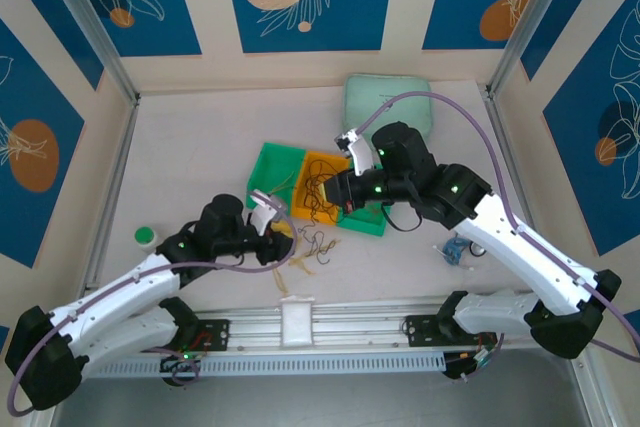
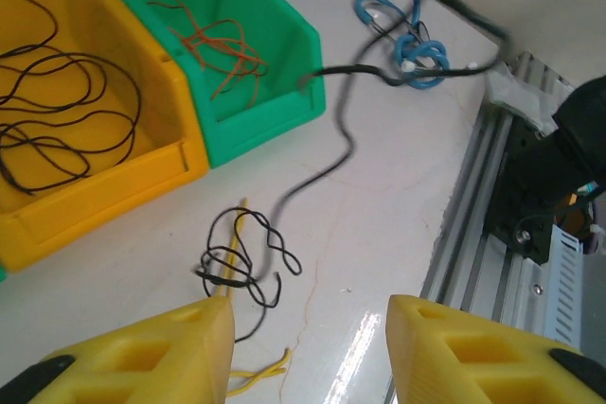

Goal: Untangle the cables

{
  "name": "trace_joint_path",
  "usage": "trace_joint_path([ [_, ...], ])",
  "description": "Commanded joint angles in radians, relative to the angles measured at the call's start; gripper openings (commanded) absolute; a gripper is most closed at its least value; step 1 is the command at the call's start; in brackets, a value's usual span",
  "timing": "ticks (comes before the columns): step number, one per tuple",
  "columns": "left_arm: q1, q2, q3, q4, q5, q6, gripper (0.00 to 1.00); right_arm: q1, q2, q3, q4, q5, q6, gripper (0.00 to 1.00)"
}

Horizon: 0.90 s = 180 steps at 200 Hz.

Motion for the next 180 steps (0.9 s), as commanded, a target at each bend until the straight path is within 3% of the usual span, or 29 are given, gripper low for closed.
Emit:
trace_joint_path([
  [1, -0.021, 0.012, 0.004, 0.056, 0.034, 0.045, 0.46, -0.015, 0.004, -0.022, 0.017, -0.081, 0.028, 0.00],
  [161, -0.032, 0.199, 0.073, 0.101, -0.125, 0.219, 0.46, -0.022, 0.050, 0.004, 0.026, -0.147, 0.032, 0.00],
  [180, -0.033, 0.211, 0.072, 0.101, -0.154, 0.224, 0.40, -0.025, 0.049, 0.005, 0.025, -0.151, 0.032, 0.00],
])
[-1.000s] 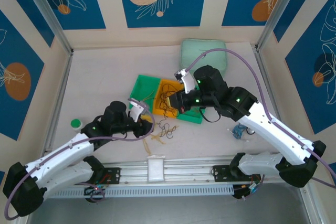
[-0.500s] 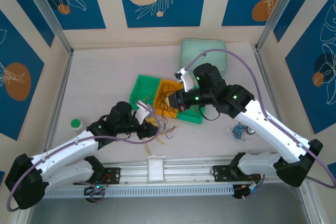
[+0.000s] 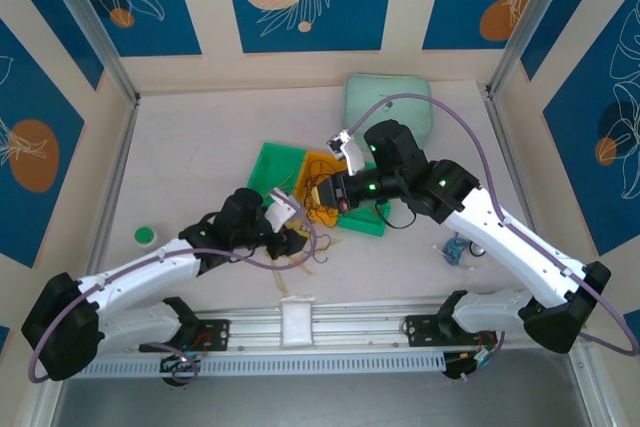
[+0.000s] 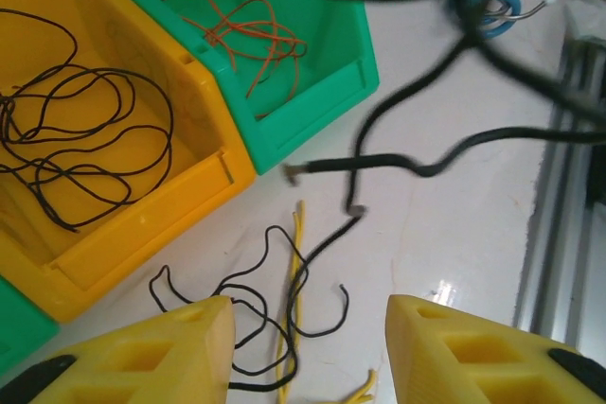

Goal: Untangle the cables

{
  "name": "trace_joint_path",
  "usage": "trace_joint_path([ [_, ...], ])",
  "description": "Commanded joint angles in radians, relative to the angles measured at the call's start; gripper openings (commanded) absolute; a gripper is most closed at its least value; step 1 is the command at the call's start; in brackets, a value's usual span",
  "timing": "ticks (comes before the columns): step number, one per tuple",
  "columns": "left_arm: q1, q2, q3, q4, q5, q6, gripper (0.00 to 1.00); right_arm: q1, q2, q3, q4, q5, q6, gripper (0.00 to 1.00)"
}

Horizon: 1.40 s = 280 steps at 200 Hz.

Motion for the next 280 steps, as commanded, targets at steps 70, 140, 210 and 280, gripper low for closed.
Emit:
trace_joint_path([
  [70, -0.010, 0.043, 0.028, -0.009, -0.084, -0.003, 0.00, -0.062, -0.067, -0.013, 0.008, -0.003, 0.010, 0.00],
  [140, -0.007, -0.062, -0.033, -0.060, -0.134, -0.032, 0.00, -0.254, -0.249, -0.093, -0.027, 0.122, 0.027, 0.00],
  [210, -0.008, -0.166, -0.036, -0.138, -0.161, -0.050, 0.00, -0.314, -0.283, -0.114, -0.035, 0.105, 0.026, 0.00],
  [280, -0.008, -0.228, 0.006, -0.228, -0.141, -0.102, 0.00, -0.294, -0.154, -0.151, 0.070, 0.012, 0.039, 0.00],
])
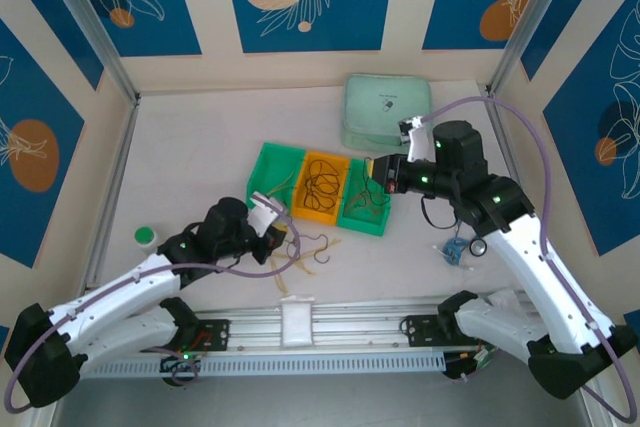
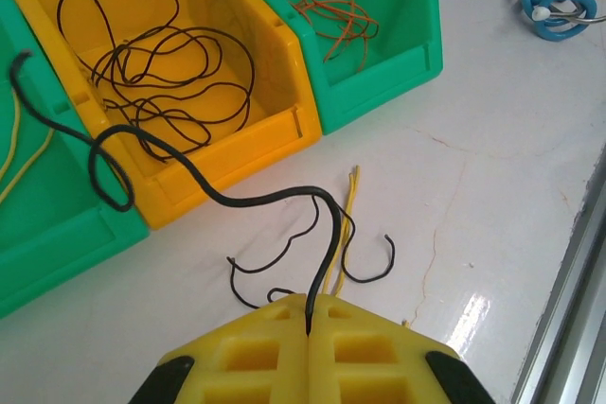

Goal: Untangle the cables

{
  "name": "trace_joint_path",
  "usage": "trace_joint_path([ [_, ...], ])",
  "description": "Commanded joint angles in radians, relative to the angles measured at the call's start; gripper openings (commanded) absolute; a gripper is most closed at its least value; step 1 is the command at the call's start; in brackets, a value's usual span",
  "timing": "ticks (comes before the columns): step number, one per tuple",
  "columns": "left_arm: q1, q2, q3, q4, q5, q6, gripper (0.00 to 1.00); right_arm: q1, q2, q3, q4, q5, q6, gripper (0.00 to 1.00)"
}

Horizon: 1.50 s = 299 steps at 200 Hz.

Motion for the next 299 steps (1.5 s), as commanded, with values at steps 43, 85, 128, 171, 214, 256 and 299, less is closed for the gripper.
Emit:
trace_joint_path([
  [43, -0.005, -0.040, 0.085, -0.090, -0.004, -0.045, 0.00, 0.057, 0.169, -0.048, 0.213, -0.085, 0.015, 0.00],
  [85, -0.006, -0.026, 0.122, -0.110, -0.002, -0.043, 0.00, 0.068, 0.310, -0.038, 0.340, -0.098, 0.010, 0.00],
  [128, -0.007, -0.043, 0.157, -0.140, -0.005, -0.041, 0.00, 0.068, 0.477, 0.010, 0.390, -0.088, -0.013, 0.00],
  [171, -0.006, -0.066, 0.219, -0.197, 0.001, -0.043, 0.00, 0.071, 0.607, 0.072, 0.396, -0.069, -0.042, 0.00],
  [214, -0.007, -0.079, 0.257, -0.230, 0.007, -0.043, 0.00, 0.073, 0.700, 0.123, 0.378, -0.029, -0.080, 0.00],
  [256, -0.006, -0.082, 0.274, -0.241, 0.007, -0.047, 0.00, 0.076, 0.766, 0.160, 0.343, -0.005, -0.096, 0.05],
  [299, -0.006, -0.089, 0.295, -0.252, -0.005, -0.046, 0.00, 0.074, 0.780, 0.171, 0.305, 0.015, -0.112, 0.15],
])
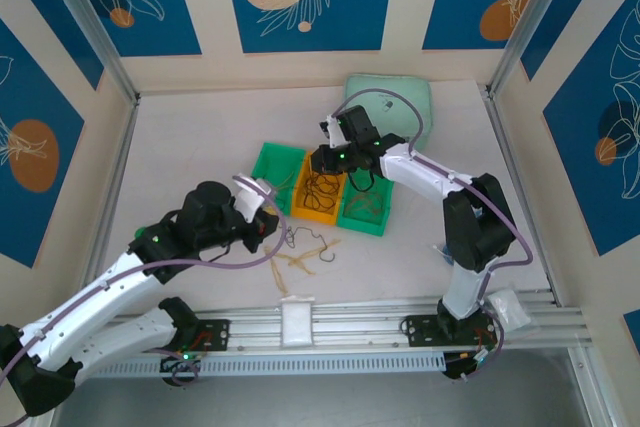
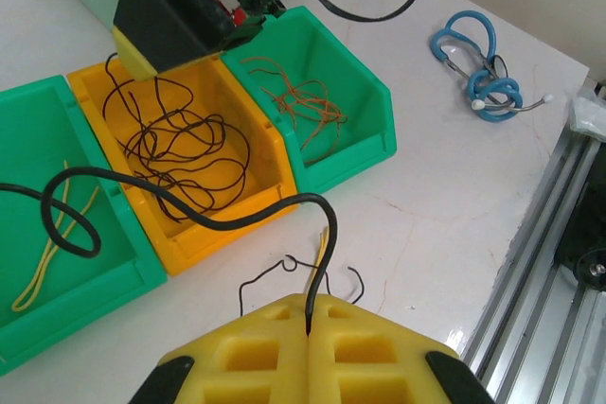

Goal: Untangle the cables

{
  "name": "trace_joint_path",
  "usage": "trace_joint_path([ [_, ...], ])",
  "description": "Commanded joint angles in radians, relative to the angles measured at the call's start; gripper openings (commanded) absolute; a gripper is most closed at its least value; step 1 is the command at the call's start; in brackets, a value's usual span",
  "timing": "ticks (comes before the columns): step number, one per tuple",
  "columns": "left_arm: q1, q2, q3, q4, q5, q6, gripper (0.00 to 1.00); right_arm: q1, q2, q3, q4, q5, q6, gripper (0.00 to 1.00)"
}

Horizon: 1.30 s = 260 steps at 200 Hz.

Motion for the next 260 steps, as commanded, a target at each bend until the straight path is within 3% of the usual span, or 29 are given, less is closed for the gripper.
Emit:
trace_joint_path([
  [1, -0.007, -0.020, 0.044, -0.019, -0.005, -0.005, 0.00, 0.004, 0.002, 0.039, -0.043, 0.015, -0.027, 0.16],
  [66, -0.006, -0.022, 0.087, -0.025, -0.022, -0.038, 0.00, -0.016, -0.087, -0.024, -0.080, 0.026, -0.081, 0.21],
  [81, -0.006, -0.025, 0.101, -0.022, -0.023, -0.048, 0.00, -0.023, -0.139, -0.088, -0.045, -0.036, -0.109, 0.20],
  [116, -0.006, -0.007, 0.147, -0.032, -0.021, -0.059, 0.00, -0.040, -0.306, -0.316, 0.105, -0.313, -0.202, 0.21],
  [158, -0.007, 0.033, 0.198, -0.057, -0.009, -0.076, 0.00, -0.014, -0.394, -0.473, 0.168, -0.433, -0.269, 0.21],
  [223, -0.007, 0.058, 0.232, -0.056, -0.004, -0.098, 0.00, 0.180, -0.350, -0.493, 0.211, -0.163, -0.333, 0.22],
  [260, -0.007, 0.059, 0.236, -0.056, -0.002, -0.099, 0.00, 0.208, -0.313, -0.496, 0.234, 0.013, -0.350, 0.22],
])
